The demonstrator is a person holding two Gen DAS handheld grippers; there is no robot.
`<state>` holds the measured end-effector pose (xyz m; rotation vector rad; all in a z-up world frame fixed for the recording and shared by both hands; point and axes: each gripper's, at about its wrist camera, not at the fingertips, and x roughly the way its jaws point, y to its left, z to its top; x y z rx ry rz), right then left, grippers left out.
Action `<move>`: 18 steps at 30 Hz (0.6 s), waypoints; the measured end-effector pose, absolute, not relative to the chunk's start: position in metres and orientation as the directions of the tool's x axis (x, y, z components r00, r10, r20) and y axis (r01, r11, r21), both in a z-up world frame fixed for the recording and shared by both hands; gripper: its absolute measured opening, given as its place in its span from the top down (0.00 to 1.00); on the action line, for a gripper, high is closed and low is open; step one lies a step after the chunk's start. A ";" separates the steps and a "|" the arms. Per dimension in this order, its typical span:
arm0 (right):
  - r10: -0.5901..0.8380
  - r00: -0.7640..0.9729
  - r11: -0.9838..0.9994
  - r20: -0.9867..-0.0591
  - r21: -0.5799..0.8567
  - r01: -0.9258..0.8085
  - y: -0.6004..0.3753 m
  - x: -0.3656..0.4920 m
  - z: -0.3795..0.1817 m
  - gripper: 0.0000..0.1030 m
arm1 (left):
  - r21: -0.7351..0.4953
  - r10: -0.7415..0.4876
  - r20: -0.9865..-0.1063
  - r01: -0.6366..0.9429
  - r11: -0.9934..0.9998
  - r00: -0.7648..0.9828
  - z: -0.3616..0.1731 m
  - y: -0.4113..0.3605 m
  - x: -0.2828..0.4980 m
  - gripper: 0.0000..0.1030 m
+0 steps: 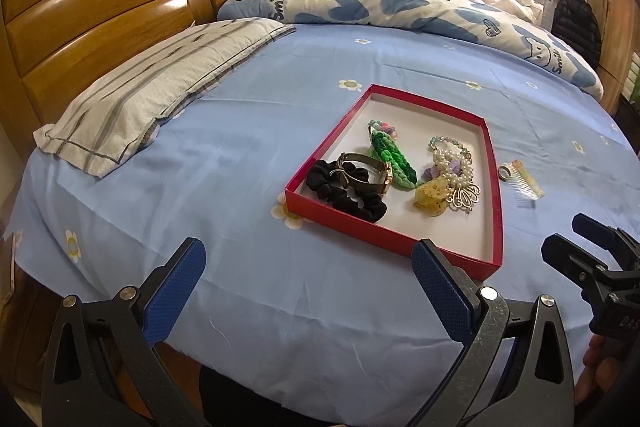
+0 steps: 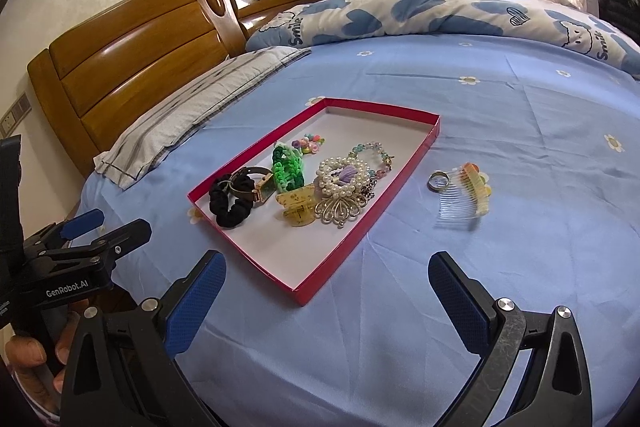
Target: Organize jewelry
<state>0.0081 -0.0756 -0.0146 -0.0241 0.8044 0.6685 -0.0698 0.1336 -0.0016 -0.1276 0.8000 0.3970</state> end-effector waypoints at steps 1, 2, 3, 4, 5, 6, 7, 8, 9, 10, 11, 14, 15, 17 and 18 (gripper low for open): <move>0.544 0.502 0.796 -0.672 0.225 -0.562 -0.076 0.008 -0.014 0.01 | 0.037 0.299 -0.718 -0.395 0.918 0.628 -0.001 0.133 -0.070 0.00; 0.545 0.502 0.796 -0.671 0.225 -0.563 -0.076 0.008 -0.013 0.01 | 0.038 0.300 -0.718 -0.396 0.918 0.628 -0.001 0.133 -0.071 0.00; 0.545 0.503 0.796 -0.671 0.224 -0.563 -0.075 0.007 -0.013 0.01 | 0.038 0.301 -0.718 -0.396 0.917 0.628 -0.001 0.133 -0.071 0.00; 0.544 0.504 0.796 -0.671 0.222 -0.563 -0.075 0.007 -0.013 0.01 | 0.038 0.300 -0.717 -0.394 0.918 0.629 0.000 0.132 -0.071 0.00; 0.544 0.505 0.796 -0.670 0.221 -0.563 -0.075 0.007 -0.012 0.01 | 0.038 0.300 -0.717 -0.394 0.918 0.629 -0.001 0.133 -0.071 0.00; 0.544 0.505 0.796 -0.670 0.222 -0.564 -0.075 0.007 -0.012 0.01 | 0.038 0.300 -0.717 -0.395 0.918 0.629 -0.001 0.133 -0.072 0.00; 0.544 0.505 0.796 -0.670 0.222 -0.563 -0.075 0.006 -0.012 0.01 | 0.037 0.298 -0.717 -0.393 0.919 0.630 0.000 0.132 -0.072 0.00; 0.544 0.506 0.796 -0.670 0.221 -0.563 -0.075 0.006 -0.012 0.01 | 0.037 0.297 -0.718 -0.391 0.920 0.629 -0.001 0.133 -0.072 0.00; 0.543 0.506 0.796 -0.670 0.220 -0.563 -0.075 0.006 -0.012 0.01 | 0.039 0.298 -0.719 -0.392 0.919 0.628 -0.001 0.132 -0.072 0.00; 0.543 0.506 0.796 -0.670 0.220 -0.564 -0.075 0.006 -0.012 0.01 | 0.041 0.299 -0.719 -0.391 0.919 0.627 -0.001 0.132 -0.072 0.00; 0.543 0.505 0.796 -0.671 0.220 -0.564 -0.075 0.006 -0.012 0.01 | 0.041 0.298 -0.720 -0.391 0.920 0.627 -0.001 0.133 -0.072 0.00; 0.542 0.502 0.796 -0.674 0.221 -0.563 -0.074 0.006 -0.012 0.01 | 0.038 0.298 -0.719 -0.392 0.919 0.628 0.000 0.133 -0.072 0.00; 0.542 0.502 0.796 -0.674 0.222 -0.563 -0.074 0.006 -0.012 0.01 | 0.038 0.299 -0.718 -0.394 0.919 0.629 0.000 0.134 -0.072 0.00; 0.543 0.502 0.796 -0.674 0.222 -0.564 -0.074 0.006 -0.012 0.01 | 0.036 0.300 -0.717 -0.396 0.917 0.629 0.000 0.134 -0.072 0.00; 0.542 0.502 0.796 -0.674 0.222 -0.563 -0.074 0.006 -0.012 0.01 | 0.035 0.300 -0.717 -0.397 0.917 0.629 0.000 0.134 -0.072 0.00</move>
